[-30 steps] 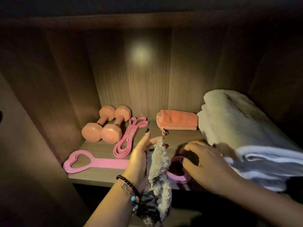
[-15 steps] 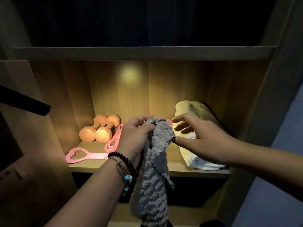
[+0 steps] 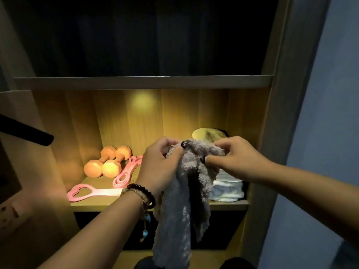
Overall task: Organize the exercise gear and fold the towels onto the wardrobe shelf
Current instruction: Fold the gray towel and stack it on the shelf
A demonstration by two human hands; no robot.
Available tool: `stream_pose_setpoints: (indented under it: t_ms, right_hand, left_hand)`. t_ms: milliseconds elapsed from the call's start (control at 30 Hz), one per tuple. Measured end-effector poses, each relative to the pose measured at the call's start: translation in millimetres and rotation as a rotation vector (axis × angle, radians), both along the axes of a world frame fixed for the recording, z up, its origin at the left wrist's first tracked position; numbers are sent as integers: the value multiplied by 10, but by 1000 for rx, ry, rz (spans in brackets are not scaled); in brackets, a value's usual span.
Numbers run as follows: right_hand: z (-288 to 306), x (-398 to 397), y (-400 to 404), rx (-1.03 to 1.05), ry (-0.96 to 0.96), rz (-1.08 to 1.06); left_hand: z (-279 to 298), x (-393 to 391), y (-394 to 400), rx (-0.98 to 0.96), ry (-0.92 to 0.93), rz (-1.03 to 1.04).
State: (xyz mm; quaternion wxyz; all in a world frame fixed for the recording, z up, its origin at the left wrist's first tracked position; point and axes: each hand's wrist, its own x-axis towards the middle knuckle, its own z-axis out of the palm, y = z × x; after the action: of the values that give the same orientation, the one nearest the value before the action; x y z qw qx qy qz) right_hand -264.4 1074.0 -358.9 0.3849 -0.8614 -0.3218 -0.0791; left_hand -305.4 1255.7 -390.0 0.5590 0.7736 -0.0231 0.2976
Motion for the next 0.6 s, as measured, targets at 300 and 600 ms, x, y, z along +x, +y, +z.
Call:
stream_pose_setpoints:
  t_ms: [300, 600]
  right_hand:
    - [48, 121, -121, 212, 221, -134]
    - [-319, 369, 33, 347, 136, -285]
  left_hand:
    - [-391, -33, 185, 369, -82, 5]
    - [-798, 0, 478, 418, 22, 22]
